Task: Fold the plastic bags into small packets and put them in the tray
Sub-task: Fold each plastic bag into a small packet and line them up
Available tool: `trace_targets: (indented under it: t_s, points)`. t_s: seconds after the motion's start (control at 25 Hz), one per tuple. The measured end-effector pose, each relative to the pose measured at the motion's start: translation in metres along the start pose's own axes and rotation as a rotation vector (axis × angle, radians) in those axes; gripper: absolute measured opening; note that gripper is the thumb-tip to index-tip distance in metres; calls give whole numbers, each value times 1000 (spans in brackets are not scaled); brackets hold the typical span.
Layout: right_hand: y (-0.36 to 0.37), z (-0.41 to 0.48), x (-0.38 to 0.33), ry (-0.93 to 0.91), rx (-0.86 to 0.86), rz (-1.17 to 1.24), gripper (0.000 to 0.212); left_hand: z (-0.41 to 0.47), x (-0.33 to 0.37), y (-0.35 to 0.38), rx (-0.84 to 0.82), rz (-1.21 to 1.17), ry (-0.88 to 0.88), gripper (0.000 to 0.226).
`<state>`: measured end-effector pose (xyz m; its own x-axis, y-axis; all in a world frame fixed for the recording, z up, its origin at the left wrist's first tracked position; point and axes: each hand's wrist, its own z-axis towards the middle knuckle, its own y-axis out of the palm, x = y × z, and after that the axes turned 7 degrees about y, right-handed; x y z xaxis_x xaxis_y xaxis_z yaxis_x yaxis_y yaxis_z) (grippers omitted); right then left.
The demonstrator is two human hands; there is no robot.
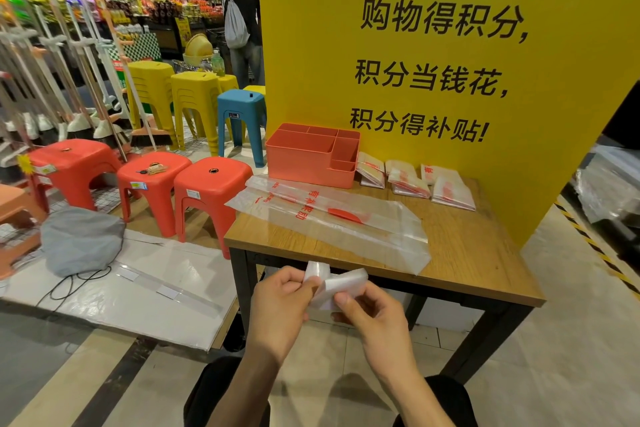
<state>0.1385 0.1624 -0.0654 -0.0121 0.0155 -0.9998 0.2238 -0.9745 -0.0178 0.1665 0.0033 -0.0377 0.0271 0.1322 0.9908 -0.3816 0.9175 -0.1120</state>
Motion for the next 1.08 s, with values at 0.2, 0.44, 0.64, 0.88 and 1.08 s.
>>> trace_targets:
  t_s: [0.2, 0.44, 0.64, 0.88, 1.08]
  points:
    - [2, 3, -3, -12, 112, 16, 19, 1, 9, -6, -205, -10, 86, 33]
    - [1, 6, -5, 47, 146, 83, 28, 4, 4, -1, -240, 31, 186, 16]
    - [-3, 5, -8, 83, 72, 74, 16, 5, -3, 5, -250, 14, 141, 22]
    - [-6, 7, -9, 104, 81, 31, 20, 8, -6, 15, -197, -71, 61, 21]
    - [-20, 13, -12, 83, 115, 38, 16, 11, -3, 22, -266, -142, 54, 19]
